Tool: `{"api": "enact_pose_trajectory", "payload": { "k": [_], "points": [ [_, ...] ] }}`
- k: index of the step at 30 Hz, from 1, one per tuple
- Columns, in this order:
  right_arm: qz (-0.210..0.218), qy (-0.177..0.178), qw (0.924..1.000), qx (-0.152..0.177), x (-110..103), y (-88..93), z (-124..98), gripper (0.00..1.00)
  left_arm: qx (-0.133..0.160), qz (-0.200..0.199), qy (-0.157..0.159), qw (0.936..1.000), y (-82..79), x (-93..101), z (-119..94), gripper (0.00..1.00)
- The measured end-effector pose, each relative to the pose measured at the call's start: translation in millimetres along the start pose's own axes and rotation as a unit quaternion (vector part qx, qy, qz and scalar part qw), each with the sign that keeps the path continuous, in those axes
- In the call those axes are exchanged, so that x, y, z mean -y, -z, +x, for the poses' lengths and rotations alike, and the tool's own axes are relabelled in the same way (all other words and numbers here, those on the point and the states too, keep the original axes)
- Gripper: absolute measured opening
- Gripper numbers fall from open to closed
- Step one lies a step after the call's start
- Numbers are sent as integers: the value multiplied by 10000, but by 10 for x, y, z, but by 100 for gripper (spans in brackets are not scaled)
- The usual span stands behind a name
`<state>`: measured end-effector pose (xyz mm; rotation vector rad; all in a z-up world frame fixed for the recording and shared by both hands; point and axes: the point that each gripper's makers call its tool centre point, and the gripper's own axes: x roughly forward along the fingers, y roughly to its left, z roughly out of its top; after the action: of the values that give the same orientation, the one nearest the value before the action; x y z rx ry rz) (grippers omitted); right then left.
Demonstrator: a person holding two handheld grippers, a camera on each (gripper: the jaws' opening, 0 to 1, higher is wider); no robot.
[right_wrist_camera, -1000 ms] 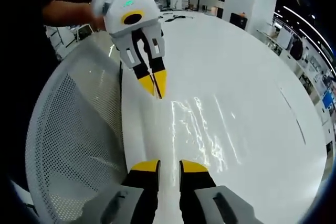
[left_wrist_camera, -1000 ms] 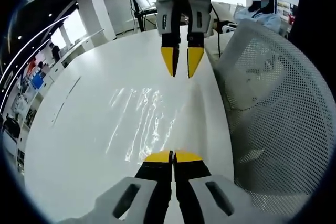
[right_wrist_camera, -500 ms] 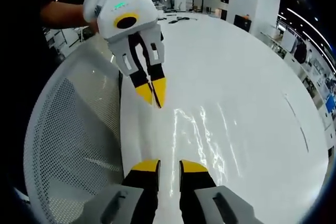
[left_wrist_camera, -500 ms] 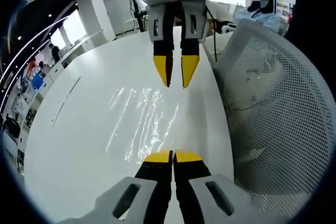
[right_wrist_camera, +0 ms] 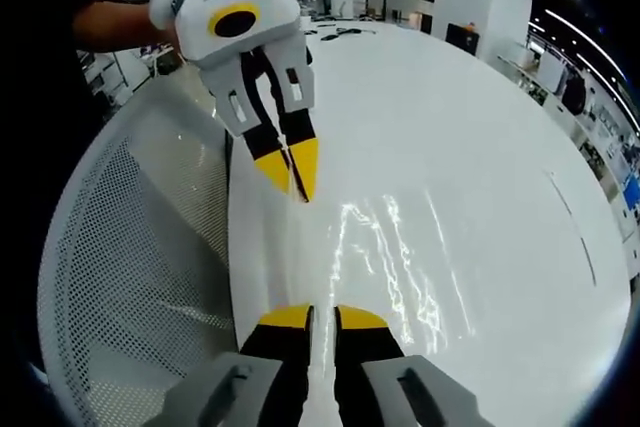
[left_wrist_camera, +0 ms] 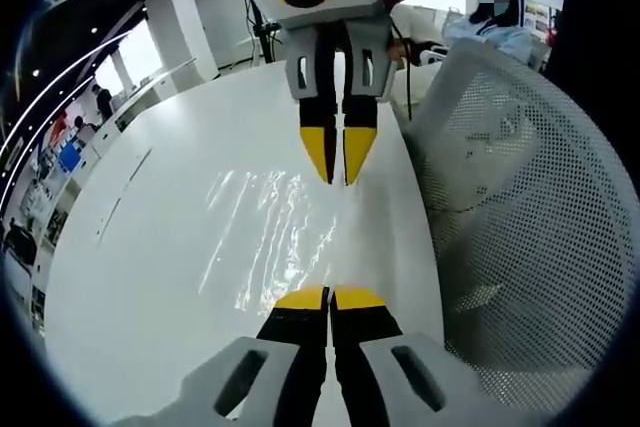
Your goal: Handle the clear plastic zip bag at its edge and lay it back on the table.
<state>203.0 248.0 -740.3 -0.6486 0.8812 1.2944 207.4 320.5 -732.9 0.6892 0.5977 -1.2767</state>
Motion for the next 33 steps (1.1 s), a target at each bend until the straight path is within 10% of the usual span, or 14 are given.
{"api": "enact_pose_trajectory", "payload": {
  "k": [33],
  "points": [
    [207, -29, 9997, -136, -28, -7, 40, 0, 104, 360, 6, 9993, -99, 14, -47, 18]
  ]
}}
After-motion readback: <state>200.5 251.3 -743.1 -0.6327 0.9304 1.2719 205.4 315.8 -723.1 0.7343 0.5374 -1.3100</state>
